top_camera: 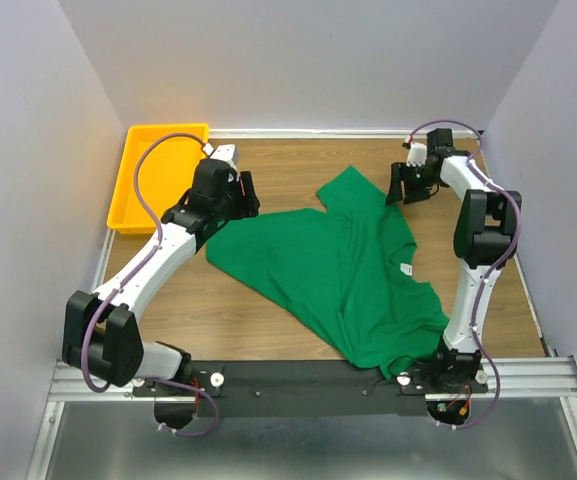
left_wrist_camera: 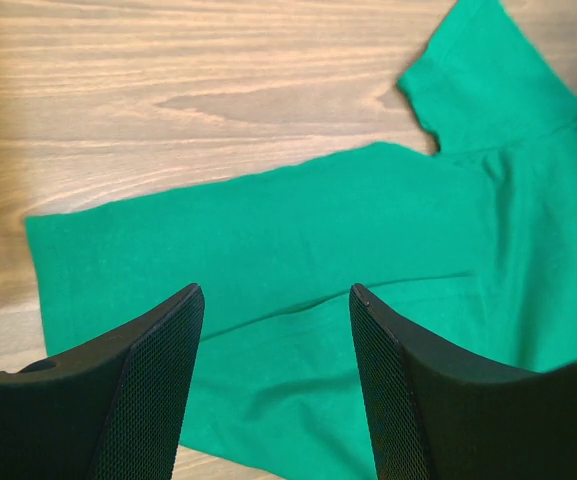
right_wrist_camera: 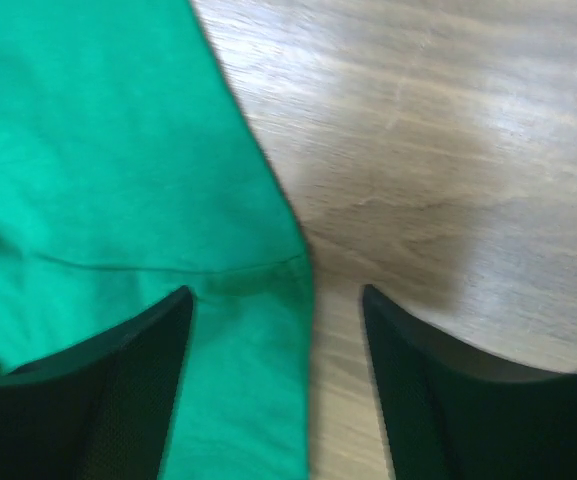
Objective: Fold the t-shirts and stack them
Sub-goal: Flatten the tshirt out
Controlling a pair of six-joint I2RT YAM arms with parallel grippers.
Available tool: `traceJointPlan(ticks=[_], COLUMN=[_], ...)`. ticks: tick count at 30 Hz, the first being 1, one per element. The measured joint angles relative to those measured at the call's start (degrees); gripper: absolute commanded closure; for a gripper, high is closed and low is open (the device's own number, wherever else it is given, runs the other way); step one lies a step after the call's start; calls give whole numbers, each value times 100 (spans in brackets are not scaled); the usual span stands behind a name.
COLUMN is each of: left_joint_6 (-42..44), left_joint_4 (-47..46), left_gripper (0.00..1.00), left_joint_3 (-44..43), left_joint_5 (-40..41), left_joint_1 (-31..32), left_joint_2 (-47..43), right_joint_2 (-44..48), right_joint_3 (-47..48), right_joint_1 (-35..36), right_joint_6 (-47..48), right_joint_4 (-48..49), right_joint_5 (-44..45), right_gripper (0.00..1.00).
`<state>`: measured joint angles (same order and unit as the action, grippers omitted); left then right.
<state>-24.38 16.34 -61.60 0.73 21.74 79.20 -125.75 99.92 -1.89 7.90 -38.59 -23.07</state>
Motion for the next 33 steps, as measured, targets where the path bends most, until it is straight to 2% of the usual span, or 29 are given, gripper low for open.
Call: traceJointPlan(ticks=[4,7,8,11,17,22,25,33], left_joint_6=[-57,-61,-63,-63,-63,-59,-35,275], left_joint_4=[-83,-81,-81,-107,-203,-343,-326,7], left_gripper=[32,32,32,32,33,34,35,36], left_joint_3=[138,199,208,208,208,192,33,-1635], left_joint_5=[26,28,26,26,20,11,7,9], left_joint_1=[-31,-39,-46,-101,-175,-201,-214,-291], left_joint_2=[-184,-181,-181,-177,-83,260,756,2538], right_joint_2=[-164,-166,-166,-164,221,850,1115,1174], right_joint_3=[-4,-120,-155,-315,-927,-1757,-2116,-2184], right_joint_1=[-39,-46,-46,-46,-282,-968,-1351,-1624], right_joint_6=[-94,-140,-173,-254,-341,2,254,413], right_joint_4=[50,81,98,160,398,507,560,645], right_joint_5=[-59,-304,-393,-520,-284,310,522,675], right_gripper=[49,64,80,99,99,99,99,99])
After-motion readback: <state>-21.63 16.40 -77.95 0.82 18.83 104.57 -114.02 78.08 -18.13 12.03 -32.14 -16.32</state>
